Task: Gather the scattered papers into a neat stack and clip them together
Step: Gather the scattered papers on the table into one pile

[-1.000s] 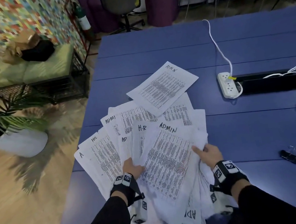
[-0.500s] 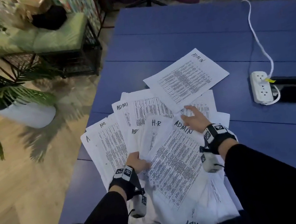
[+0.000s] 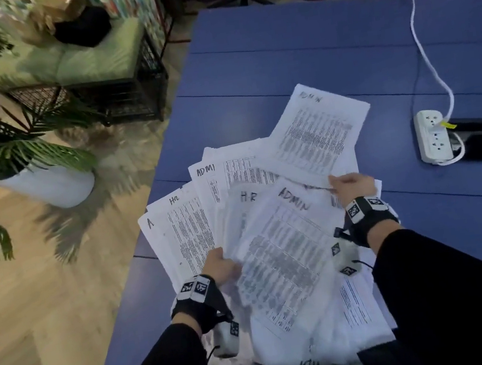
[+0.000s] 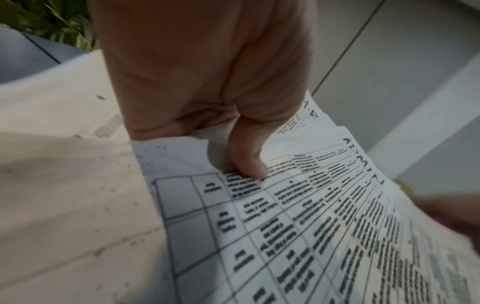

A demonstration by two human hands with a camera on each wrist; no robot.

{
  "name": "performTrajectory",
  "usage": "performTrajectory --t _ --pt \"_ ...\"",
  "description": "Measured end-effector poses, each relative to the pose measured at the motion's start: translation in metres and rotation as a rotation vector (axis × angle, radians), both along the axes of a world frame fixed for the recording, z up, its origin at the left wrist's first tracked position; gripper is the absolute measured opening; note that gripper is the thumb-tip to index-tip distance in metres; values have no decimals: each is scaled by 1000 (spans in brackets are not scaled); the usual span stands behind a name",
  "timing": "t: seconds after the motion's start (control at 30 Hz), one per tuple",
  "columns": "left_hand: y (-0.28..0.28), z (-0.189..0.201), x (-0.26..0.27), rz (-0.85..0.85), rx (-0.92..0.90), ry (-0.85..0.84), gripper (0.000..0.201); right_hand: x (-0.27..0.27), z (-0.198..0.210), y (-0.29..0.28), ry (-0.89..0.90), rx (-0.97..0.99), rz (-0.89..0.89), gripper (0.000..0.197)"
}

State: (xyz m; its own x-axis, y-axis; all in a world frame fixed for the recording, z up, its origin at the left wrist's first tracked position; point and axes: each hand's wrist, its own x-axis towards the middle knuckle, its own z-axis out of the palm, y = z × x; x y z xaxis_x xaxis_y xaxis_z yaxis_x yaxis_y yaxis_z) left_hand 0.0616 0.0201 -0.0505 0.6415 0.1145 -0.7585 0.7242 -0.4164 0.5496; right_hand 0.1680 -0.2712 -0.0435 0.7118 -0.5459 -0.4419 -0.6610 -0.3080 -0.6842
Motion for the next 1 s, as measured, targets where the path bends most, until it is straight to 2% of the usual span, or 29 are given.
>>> performTrajectory --t 0.07,0.17,0.23,0.3,0.4,0.43,0.5,0.6,0.67,0.73,0.83,0.93,1.0 --pt "17 1 -5 74 24 -4 19 -21 4 -26 39 -78 -27 34" --pt "43 2 -11 184 88 -52 17 -55 4 -51 155 -71 -28 61" --pt "58 -4 -13 229 119 -74 15 -79 -1 -60 231 -52 72 75" --pt "66 -13 -13 220 166 -64 24 -99 -2 -59 290 -39 187 81" --pt "60 -20 -16 181 258 -2 46 -117 -7 -55 329 -44 303 66" --pt "56 -22 -17 170 279 4 50 -119 -16 -57 331 -46 322 69" --pt "48 -23 -20 157 315 16 44 -123 -13 -51 398 -50 326 81" --pt "42 -26 -23 144 338 32 43 -127 -4 -38 356 92 189 64" --pt "38 -22 -27 123 343 28 46 -132 -3 -29 337 150 146 73" --pt "36 -20 -31 106 344 21 48 -141 -5 -17 352 118 186 70" --pt "36 -19 -36 91 340 20 50 -154 -14 -7 280 51 178 45" --pt "39 -22 -39 97 316 1 45 -162 -14 -8 196 -29 74 36" --pt "39 -22 -41 108 311 -7 41 -166 -13 -16 181 -22 -55 40"
